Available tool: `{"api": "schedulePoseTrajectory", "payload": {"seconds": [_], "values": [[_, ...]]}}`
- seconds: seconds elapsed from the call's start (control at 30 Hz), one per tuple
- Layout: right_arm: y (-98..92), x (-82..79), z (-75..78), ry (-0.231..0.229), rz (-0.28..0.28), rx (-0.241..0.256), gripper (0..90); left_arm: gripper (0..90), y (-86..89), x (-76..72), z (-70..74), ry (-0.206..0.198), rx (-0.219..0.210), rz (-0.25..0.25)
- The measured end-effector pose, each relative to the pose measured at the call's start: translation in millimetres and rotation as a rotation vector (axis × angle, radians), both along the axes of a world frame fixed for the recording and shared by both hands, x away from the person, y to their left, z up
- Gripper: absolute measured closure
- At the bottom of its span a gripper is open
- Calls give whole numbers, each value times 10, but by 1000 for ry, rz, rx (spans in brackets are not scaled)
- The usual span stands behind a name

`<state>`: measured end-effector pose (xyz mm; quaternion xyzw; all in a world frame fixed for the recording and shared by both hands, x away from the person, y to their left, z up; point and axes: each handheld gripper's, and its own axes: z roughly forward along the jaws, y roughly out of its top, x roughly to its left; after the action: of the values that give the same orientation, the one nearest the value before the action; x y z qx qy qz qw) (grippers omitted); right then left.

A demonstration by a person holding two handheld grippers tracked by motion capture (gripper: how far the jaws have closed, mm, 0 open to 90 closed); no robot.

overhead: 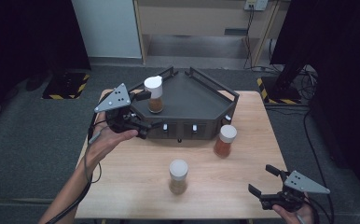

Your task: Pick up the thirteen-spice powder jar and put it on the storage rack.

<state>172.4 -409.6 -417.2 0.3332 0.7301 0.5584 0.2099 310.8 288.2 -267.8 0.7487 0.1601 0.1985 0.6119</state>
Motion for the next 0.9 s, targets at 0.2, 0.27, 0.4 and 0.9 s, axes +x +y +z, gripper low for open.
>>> {"api": "schedulePoseTrajectory", "payload": {"seconds": [0.2,0.27,0.4,0.9], "values": [[1,-1,0,1,0,0,20,24,10,-67,-54,-8,-9,-24],[2,-2,2,1,0,-1,20,24,10,-85,-67,-11,-11,-31],[4,0,3,1,1,-1,20,23,9,-115,-82,-9,-4,-38],[3,0,3,4,-1,0,19,22,107,-259,-365,4,-12,0]]}}
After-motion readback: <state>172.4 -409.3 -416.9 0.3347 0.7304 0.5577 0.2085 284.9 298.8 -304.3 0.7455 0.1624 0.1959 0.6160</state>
